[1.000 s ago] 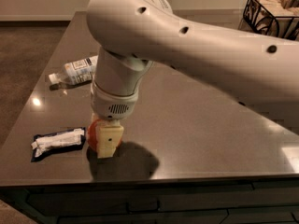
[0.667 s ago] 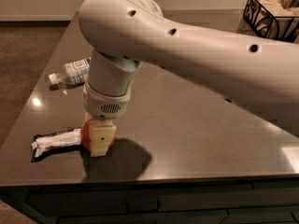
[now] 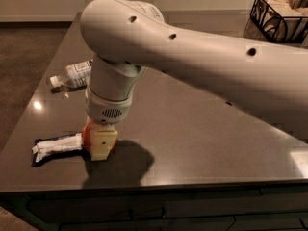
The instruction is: Move apple near rxbar blueberry
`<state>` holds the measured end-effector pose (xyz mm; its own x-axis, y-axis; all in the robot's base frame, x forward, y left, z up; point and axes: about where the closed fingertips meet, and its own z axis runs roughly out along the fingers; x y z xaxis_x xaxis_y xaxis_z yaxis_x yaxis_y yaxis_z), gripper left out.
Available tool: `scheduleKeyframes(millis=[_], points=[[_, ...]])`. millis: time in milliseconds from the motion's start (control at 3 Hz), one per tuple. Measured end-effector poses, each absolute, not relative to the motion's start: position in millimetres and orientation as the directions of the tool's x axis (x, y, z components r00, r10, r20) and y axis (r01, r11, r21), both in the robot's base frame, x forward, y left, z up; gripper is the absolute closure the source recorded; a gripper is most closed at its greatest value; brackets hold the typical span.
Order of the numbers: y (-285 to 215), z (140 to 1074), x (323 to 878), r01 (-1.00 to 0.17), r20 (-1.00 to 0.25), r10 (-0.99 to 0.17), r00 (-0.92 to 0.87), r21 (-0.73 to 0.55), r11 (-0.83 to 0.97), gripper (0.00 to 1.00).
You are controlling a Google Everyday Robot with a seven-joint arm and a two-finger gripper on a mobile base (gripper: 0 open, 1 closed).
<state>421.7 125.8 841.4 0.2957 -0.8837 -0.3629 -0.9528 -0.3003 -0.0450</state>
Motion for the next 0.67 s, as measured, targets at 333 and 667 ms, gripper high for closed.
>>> scheduleKeyframes(millis=[333, 667], points=[[126.1, 841.6, 420.9, -0.952, -0.362, -0.884, 0.298, -0.046, -0.302, 0.0], [126.1, 841.6, 420.9, -0.952, -0.362, -0.884, 0.298, -0.046, -0.302, 0.0]])
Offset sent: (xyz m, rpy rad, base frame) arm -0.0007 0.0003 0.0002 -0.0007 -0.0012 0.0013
